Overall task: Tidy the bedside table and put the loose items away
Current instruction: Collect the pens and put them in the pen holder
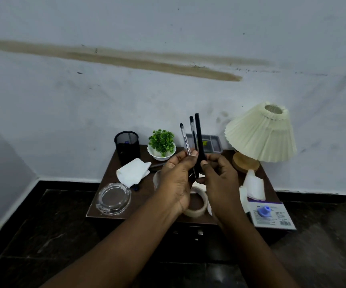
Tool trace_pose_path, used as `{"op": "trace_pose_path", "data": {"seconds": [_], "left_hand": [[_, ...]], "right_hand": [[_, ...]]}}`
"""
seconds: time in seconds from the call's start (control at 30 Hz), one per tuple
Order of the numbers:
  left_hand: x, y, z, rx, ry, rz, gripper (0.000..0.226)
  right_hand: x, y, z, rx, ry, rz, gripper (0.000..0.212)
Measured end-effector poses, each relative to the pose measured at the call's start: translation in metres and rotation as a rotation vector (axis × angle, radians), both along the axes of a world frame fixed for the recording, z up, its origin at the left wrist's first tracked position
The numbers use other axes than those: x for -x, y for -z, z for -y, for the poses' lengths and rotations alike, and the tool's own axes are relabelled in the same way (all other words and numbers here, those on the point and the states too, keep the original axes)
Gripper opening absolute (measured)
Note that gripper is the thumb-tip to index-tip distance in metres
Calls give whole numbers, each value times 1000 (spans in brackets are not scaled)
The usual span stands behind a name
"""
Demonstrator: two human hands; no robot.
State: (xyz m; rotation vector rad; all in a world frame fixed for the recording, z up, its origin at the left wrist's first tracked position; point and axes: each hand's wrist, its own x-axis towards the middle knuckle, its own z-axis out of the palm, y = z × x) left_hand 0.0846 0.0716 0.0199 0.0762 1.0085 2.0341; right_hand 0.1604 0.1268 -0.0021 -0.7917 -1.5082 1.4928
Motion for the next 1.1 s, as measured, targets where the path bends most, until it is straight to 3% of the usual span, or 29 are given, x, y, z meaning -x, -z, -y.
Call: {"op": "trace_pose_path", "data": {"seconds": [0.2, 0.47, 0.63, 0.7, 0.73, 0.83, 0.9, 1.0, 1.1], "left_hand": [[33, 8, 33, 33, -66, -24, 19], [69, 2, 69, -15, -190, -12, 20], [96, -2, 96, 29, -193, -206, 27], [109, 0, 112, 132, -242, -410, 37], [116, 2, 121, 253, -289, -631, 51], [133, 12, 140, 739, -403, -1624, 95], [135, 16, 139, 962, -400, -2089, 108], [130, 27, 128, 1069, -236, -2279, 87], [130, 35, 122, 1123, -216, -2211, 44]], "right_hand": [[38, 6, 30, -128, -131, 91, 21], [85, 7, 61, 133, -293, -137, 22], [95, 2, 56, 290, -413, -170, 16], [93, 1, 48, 267, -431, -129, 17], [91, 0, 43, 227, -437, -83, 18], [88, -6, 33, 39, -470, 102, 16], [87, -11, 34, -71, -516, 188, 18], [87, -17, 36, -327, -542, 363, 20], [88, -22, 39, -519, -529, 459, 20]]}}
